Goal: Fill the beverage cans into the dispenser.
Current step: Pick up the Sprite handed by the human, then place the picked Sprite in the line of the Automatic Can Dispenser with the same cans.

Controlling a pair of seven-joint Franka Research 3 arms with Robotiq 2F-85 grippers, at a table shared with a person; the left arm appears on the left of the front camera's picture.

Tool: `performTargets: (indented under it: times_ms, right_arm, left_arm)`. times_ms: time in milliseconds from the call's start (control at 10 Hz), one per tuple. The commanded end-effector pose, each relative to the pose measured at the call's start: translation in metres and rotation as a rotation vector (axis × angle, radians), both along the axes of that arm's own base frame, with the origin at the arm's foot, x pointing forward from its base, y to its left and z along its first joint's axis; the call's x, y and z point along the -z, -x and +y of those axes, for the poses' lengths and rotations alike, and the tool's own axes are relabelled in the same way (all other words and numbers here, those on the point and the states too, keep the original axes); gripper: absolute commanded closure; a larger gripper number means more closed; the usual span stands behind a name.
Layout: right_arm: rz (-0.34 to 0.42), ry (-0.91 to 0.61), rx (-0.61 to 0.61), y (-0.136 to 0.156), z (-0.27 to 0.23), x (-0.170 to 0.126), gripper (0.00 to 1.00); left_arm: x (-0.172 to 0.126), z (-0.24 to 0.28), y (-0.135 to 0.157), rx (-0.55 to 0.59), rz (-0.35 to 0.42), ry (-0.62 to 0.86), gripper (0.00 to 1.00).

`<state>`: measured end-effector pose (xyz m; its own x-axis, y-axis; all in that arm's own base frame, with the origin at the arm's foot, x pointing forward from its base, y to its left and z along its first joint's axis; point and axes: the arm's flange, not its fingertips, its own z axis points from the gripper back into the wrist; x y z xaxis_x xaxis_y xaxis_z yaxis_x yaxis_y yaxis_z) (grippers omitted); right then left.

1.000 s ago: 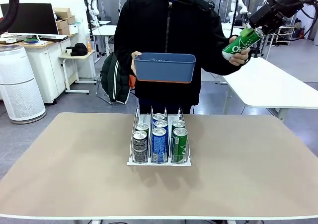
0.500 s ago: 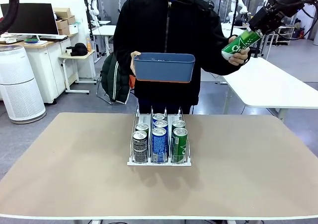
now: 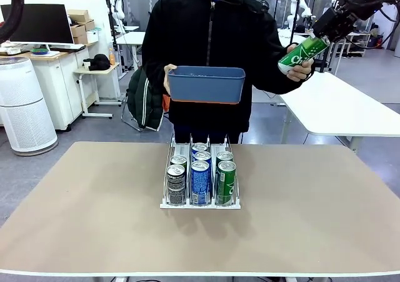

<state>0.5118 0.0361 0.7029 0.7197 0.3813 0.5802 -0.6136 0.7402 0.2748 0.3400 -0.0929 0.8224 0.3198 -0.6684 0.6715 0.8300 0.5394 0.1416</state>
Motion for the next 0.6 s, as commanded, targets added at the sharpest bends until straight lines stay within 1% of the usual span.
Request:
performTargets:
  times_ms: [0, 500]
  right_arm:
    - [0.0, -0.002, 0.005, 0.0, -0.003, -0.0003, 1.0]
    - [0.0, -0.002, 0.005, 0.0, -0.003, -0.0003, 1.0]
  left_arm:
    - [-0.0001, 0.0008, -0.0002, -0.003, -0.004, 0.003, 0.0]
    - [-0.0001, 0.0008, -0.0002, -0.003, -0.004, 0.003, 0.0]
